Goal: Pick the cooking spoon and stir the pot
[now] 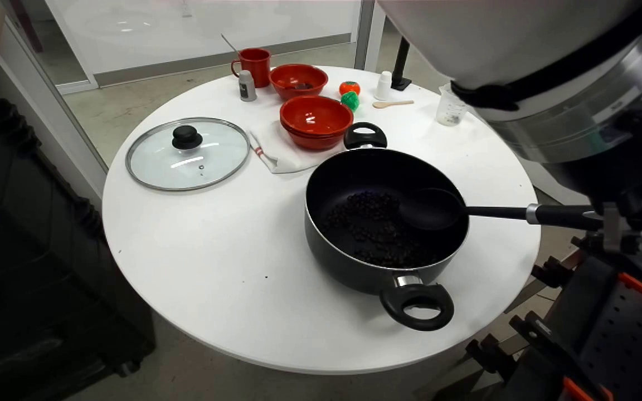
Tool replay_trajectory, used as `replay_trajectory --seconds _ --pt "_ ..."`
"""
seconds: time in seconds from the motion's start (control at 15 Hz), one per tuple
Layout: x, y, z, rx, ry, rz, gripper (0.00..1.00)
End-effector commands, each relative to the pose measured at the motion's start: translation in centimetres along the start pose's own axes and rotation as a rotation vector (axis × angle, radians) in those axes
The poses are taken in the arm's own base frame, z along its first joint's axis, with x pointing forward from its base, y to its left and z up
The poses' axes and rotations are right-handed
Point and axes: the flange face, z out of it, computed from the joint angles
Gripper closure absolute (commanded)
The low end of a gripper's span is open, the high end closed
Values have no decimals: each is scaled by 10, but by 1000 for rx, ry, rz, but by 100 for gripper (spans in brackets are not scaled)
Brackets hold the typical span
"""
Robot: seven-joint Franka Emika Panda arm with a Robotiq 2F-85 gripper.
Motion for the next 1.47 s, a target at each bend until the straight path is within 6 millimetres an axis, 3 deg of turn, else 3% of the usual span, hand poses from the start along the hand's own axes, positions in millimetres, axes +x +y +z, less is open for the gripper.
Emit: replay_trajectory --seconds 0.0,0.6,1.4 --pt "13 -9 -14 1 -92 3 92" --pt "38 -28 -40 13 -113 42 92" --pt "77 -12 -58 68 -128 103 92"
